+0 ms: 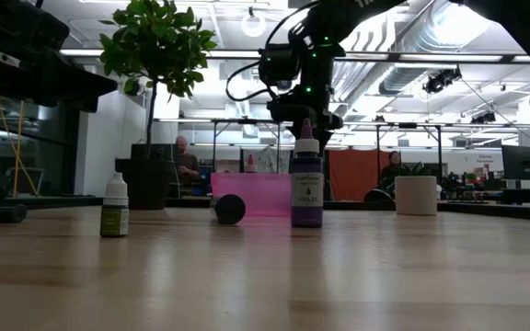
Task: Pick & Place food coloring
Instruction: Put the black food coloring bottle into the pink bin, then put the blue food coloring bottle into the pink bin
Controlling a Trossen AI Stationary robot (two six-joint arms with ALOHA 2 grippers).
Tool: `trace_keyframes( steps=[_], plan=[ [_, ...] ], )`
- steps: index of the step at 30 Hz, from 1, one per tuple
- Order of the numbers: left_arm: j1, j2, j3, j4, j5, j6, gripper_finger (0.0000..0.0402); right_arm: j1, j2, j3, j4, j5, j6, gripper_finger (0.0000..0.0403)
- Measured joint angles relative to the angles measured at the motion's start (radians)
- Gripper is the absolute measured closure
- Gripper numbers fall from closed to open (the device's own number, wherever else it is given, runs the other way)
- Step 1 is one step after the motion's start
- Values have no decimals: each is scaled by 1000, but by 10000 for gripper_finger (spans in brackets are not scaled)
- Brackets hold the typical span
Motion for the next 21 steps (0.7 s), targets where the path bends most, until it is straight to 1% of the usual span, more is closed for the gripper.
trace_keyframes(
  steps=[8,11,14,21],
  plan=[
    [0,0,0,0,0,0,401,0,-9,3,-3,-10,-4,267],
    [0,0,0,0,0,0,401,0,-18,4,-3,-7,-7,257],
    [0,0,0,0,0,0,401,0,-23,4,-3,-9,-8,233],
    [0,0,0,0,0,0,401,5,-23,4,-2,-36,-23,158]
  ],
)
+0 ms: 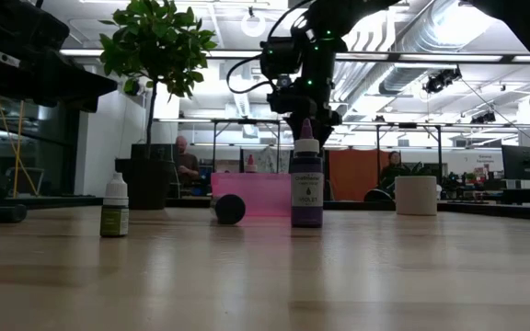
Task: Pick & Place food coloring
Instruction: Put the blue food coloring bottle into the pink bin
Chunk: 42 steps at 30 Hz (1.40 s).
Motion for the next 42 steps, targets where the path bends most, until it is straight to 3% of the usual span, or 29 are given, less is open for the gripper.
trace_keyframes(
  steps=[5,13,20,24,31,42],
  plan=[
    [0,0,0,0,0,0,401,2,0,0,1,0,-3,132],
    [0,0,0,0,0,0,401,6,-27,14,0,31,-25,130],
    [0,0,0,0,0,0,401,20,-143,65,-12,109,-40,130],
    [0,0,0,0,0,0,401,110,-239,104,-6,166,-40,130],
    [0,0,0,0,0,0,401,351,-341,119,-21,167,33,130],
    [0,0,0,0,0,0,401,572,-279,119,-36,101,171,130]
  ],
)
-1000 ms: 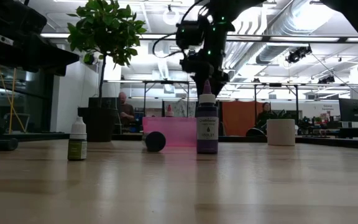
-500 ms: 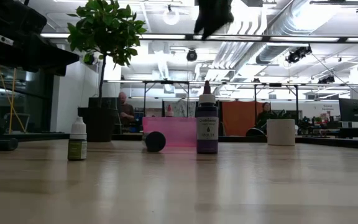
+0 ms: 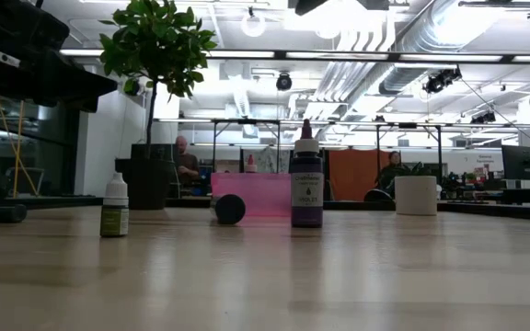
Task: Pick & Place food coloring
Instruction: Put the blue food coloring bottle into the pink bin
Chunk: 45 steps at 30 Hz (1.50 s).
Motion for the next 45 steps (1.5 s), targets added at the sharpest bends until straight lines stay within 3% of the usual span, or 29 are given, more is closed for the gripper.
trace_keyframes(
  steps=[4,9,14,18,22,28,34,45],
  plan=[
    [0,0,0,0,0,0,401,39,73,-1,35,-111,144,131],
    [0,0,0,0,0,0,401,22,154,-1,238,-245,339,131],
    [0,0,0,0,0,0,401,-15,233,0,382,-327,494,131],
    [0,0,0,0,0,0,401,-60,292,55,377,-368,533,131],
    [0,0,0,0,0,0,401,-106,359,182,294,-351,533,132],
    [0,0,0,0,0,0,401,-168,526,479,37,-342,524,132],
    [0,0,0,0,0,0,401,-208,531,360,122,-361,565,132],
    [0,0,0,0,0,0,401,-232,531,254,106,-102,554,132]
  ],
)
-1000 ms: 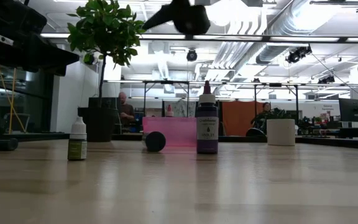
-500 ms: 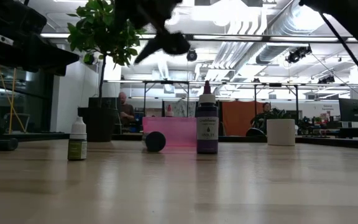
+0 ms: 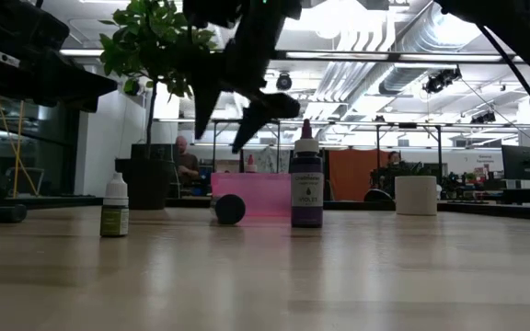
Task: Pick & Place food coloring
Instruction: Put the blue food coloring bottle into the pink bin
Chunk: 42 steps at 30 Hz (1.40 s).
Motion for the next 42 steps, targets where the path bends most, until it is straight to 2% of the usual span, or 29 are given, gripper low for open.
trace_keyframes(
  steps=[14,42],
  plan=[
    [0,0,0,0,0,0,401,-26,0,-166,147,23,58,132],
    [0,0,0,0,0,0,401,-31,36,-196,206,23,83,132]
  ],
)
